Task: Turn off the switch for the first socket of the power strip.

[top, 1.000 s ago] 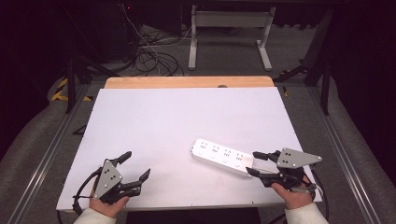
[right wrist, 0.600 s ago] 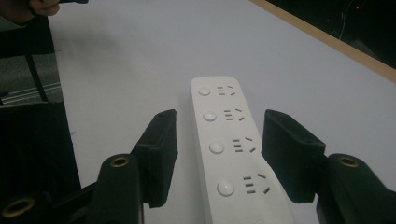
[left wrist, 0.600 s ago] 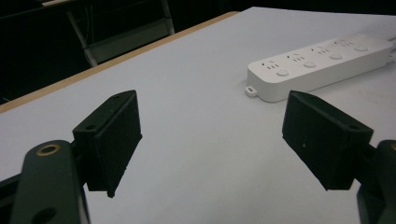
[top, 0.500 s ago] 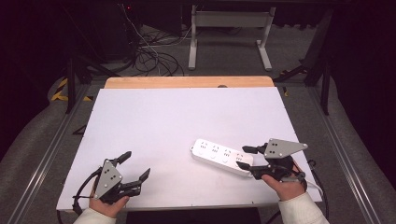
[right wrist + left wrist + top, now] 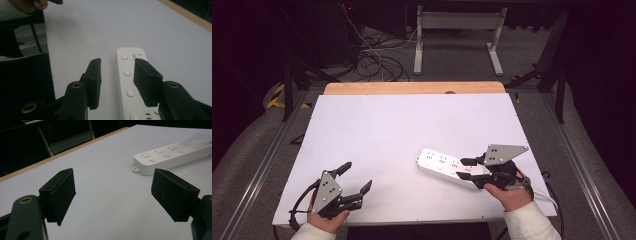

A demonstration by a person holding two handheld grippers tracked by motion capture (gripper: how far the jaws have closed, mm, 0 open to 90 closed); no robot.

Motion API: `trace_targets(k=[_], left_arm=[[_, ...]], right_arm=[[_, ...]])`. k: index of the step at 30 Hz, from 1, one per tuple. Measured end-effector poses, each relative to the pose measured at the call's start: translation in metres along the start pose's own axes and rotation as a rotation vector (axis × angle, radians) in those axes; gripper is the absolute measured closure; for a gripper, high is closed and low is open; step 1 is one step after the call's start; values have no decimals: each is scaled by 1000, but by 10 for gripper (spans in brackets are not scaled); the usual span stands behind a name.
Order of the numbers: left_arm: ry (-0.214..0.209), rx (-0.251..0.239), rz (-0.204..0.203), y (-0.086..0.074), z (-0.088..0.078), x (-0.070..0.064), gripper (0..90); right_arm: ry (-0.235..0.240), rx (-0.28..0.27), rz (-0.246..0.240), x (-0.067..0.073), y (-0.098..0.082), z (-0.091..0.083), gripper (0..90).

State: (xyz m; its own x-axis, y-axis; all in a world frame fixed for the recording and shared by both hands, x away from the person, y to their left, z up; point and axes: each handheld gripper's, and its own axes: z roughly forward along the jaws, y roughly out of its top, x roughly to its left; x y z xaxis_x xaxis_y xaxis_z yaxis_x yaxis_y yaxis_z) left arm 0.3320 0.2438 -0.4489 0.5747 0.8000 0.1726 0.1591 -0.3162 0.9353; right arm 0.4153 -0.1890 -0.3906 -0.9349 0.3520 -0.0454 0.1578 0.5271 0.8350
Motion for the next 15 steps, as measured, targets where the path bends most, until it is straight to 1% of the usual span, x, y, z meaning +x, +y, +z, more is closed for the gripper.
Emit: trace_targets(k=[1, 2, 3, 4, 5, 6, 7, 9, 10, 11, 13, 15], left_arm=[[0, -1, -2, 0, 0, 0, 198], [1, -2, -2, 0, 0, 0, 198], [2, -2, -2, 0, -1, 0, 198], [2, -2, -1, 0, -1, 0, 198], [2, -1, -1, 0, -1, 0, 198], [1, -1, -2, 0, -1, 0, 198], [0, -1, -2, 0, -1, 0, 198], [0, -1, -1, 0, -1, -1, 198], [0, -1, 1, 0, -1, -1, 198], [-1, -1, 1, 0, -1, -1, 198], [0, 0, 2, 0, 0, -1, 198], [0, 0, 2, 0, 0, -1, 198]], right_arm=[[5, 23, -19, 1, 5, 0, 662], [5, 23, -19, 1, 5, 0, 662], [12, 45, -27, 1, 8, -2, 764], [12, 45, -27, 1, 8, -2, 764], [9, 61, -39, 1, 9, -2, 810], [17, 93, -47, 0, 13, -3, 890], [17, 93, -47, 0, 13, -3, 890], [21, 121, -46, -1, 15, -4, 900], [31, 151, -28, -4, 17, -4, 900], [31, 151, -28, -4, 17, -4, 900], [30, 180, -14, -7, 18, -3, 900], [25, 188, -11, -8, 19, -3, 900]])
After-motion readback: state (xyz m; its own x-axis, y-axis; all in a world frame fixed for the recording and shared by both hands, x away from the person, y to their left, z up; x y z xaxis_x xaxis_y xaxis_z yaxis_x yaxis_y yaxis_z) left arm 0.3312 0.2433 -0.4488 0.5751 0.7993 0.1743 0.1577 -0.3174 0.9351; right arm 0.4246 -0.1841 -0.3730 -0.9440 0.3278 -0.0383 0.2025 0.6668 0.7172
